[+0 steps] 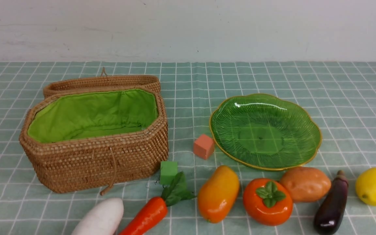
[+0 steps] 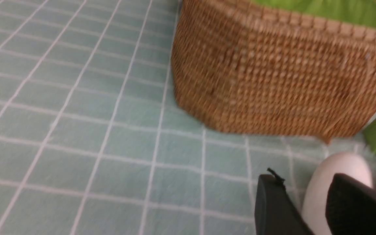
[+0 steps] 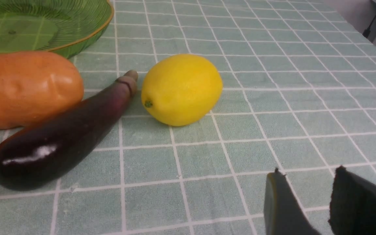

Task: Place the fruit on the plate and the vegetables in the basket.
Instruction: Take a daikon with your left arm and place it on the basket on the left.

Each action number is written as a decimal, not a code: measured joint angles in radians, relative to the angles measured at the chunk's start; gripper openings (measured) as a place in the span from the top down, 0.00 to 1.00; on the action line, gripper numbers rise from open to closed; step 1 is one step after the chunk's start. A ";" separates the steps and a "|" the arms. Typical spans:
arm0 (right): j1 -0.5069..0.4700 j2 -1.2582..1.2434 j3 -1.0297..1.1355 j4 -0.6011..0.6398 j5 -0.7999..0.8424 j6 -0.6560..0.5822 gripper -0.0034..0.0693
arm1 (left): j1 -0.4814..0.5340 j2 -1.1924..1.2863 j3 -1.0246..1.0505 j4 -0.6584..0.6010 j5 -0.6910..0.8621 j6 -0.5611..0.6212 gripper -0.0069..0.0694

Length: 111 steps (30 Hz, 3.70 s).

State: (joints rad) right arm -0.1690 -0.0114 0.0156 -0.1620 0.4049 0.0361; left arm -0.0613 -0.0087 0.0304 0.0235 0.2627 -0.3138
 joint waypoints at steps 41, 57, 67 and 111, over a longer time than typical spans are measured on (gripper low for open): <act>0.000 0.000 0.000 0.000 0.000 0.000 0.62 | -0.179 0.867 -0.769 -0.062 0.614 0.201 0.57; 0.000 0.000 0.000 0.000 0.000 0.000 0.62 | -0.382 1.335 -0.774 0.027 0.384 0.174 0.03; 0.000 0.000 0.000 0.000 0.000 0.000 0.62 | -0.382 1.580 -0.779 0.086 0.335 0.135 0.24; 0.000 0.000 0.000 0.000 0.000 0.000 0.62 | -0.264 1.668 -1.386 0.485 0.420 -0.067 0.04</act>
State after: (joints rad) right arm -0.1690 -0.0114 0.0156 -0.1620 0.4049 0.0365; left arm -0.3256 1.6594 -1.3561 0.5086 0.6827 -0.3810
